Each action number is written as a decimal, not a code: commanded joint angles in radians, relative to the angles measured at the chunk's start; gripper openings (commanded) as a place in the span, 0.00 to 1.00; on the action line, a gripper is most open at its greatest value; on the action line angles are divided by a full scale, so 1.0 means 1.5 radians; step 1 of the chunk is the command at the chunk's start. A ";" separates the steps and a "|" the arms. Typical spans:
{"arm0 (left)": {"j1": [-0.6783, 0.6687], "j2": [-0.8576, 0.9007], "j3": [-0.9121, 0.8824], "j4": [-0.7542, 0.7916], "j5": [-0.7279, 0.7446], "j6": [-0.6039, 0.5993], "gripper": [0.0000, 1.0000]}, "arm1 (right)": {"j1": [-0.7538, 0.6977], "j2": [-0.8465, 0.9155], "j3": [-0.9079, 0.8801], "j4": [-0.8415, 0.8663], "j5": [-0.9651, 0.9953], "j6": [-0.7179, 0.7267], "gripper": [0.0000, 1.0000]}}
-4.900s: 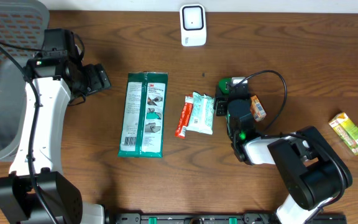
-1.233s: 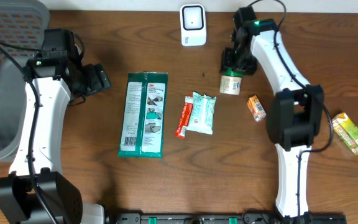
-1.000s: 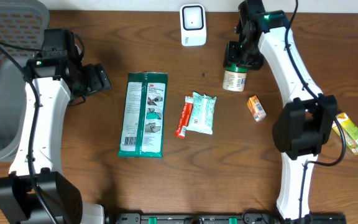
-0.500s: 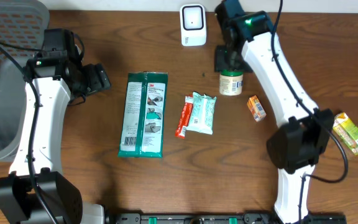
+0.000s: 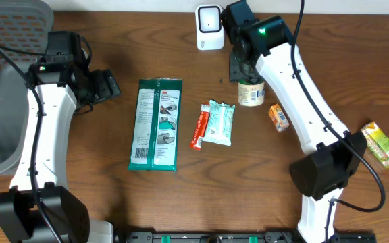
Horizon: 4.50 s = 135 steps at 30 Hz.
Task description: Scan the item barcode
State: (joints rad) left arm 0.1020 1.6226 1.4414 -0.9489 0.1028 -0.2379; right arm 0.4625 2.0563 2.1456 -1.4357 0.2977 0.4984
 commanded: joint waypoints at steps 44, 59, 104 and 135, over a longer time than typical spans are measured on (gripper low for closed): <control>0.003 0.003 0.002 -0.002 -0.001 0.004 0.92 | 0.026 -0.339 -0.957 0.985 0.037 -0.016 0.23; 0.003 0.003 0.002 -0.002 -0.001 0.004 0.92 | 0.024 -0.412 -0.957 0.922 -0.052 -0.064 0.82; 0.003 0.003 0.002 -0.002 -0.001 0.004 0.92 | -0.159 -0.623 -0.955 0.680 -0.192 -0.043 0.99; 0.003 0.003 0.002 -0.002 -0.001 0.004 0.92 | -0.159 -0.623 -0.955 0.680 -0.192 -0.043 0.99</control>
State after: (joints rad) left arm 0.1020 1.6226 1.4414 -0.9470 0.1028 -0.2379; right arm 0.2302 1.1175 0.7094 -0.4152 0.0143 0.4179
